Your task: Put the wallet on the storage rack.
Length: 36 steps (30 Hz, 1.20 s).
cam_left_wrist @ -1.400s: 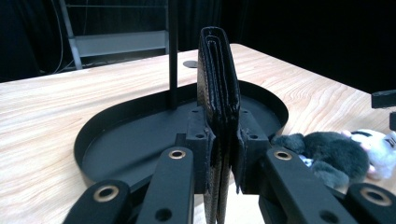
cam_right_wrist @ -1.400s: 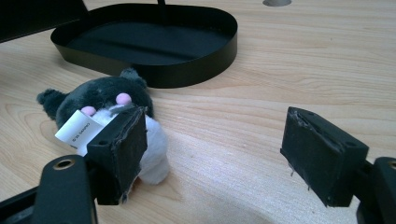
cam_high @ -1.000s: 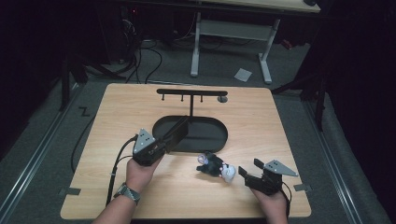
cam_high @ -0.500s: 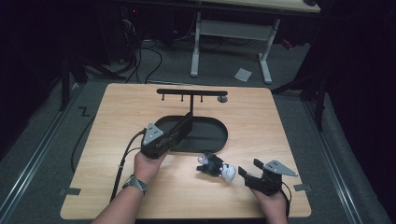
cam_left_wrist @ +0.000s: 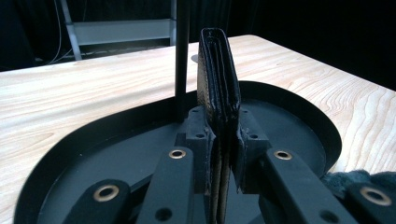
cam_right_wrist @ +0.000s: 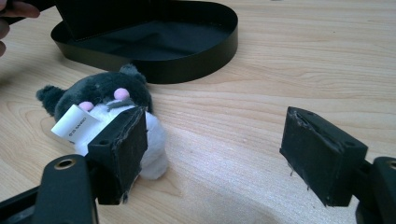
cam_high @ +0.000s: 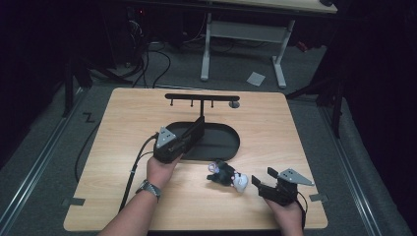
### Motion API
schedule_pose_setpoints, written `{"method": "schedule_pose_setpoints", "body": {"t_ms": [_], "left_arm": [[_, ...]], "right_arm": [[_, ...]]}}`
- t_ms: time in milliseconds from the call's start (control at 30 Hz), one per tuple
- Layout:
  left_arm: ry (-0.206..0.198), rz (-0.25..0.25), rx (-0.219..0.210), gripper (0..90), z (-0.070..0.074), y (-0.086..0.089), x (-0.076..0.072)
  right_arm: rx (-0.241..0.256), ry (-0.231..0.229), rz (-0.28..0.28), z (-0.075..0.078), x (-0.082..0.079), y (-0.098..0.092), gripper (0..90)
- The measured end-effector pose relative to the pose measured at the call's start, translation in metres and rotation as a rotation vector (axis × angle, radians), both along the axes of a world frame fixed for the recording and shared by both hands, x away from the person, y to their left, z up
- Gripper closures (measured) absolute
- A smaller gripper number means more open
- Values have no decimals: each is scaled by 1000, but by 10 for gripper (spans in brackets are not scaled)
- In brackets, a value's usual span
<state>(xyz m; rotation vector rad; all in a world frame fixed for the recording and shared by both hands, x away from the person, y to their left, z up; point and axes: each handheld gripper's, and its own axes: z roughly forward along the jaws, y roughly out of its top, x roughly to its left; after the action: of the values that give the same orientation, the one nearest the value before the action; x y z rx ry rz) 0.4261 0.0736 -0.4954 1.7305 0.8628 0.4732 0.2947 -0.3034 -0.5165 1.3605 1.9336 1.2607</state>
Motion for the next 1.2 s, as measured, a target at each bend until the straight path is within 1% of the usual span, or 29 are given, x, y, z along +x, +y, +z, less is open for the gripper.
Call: {"method": "schedule_pose_setpoints", "body": {"t_ms": [133,200,233,433,533,633,700,833,900,1000,1133,1200], "left_arm": [[-5,-6,8,793,-2,-5,-1],[-13,-6,27,793,-3,-7,-2],[-9,-13,29,793,-4,-8,-2],[-7,-17,61,793,-9,-11,-2],[-9,-15,60,791,-11,-10,-2],[4,11,57,783,-13,-7,-3],[18,29,67,771,-15,-4,-3],[28,55,75,755,-18,2,-4],[26,57,76,750,-18,4,-4],[20,62,93,738,-18,5,-4],[19,83,112,684,-17,7,-4],[21,102,113,642,-17,9,-3]], "right_arm": [[-1,0,-1,0,0,0,230],[-2,-1,2,0,1,1,230],[-3,0,3,0,0,1,230],[-4,-1,4,0,0,1,231],[-3,-4,3,0,0,1,233],[-4,1,6,-1,1,2,233],[-6,2,10,-2,1,3,233],[-8,7,11,-2,1,4,233],[-5,8,13,-3,1,5,233],[-9,11,14,-3,2,6,233],[-9,11,17,-4,2,6,233],[-9,11,18,-4,2,6,233]]}}
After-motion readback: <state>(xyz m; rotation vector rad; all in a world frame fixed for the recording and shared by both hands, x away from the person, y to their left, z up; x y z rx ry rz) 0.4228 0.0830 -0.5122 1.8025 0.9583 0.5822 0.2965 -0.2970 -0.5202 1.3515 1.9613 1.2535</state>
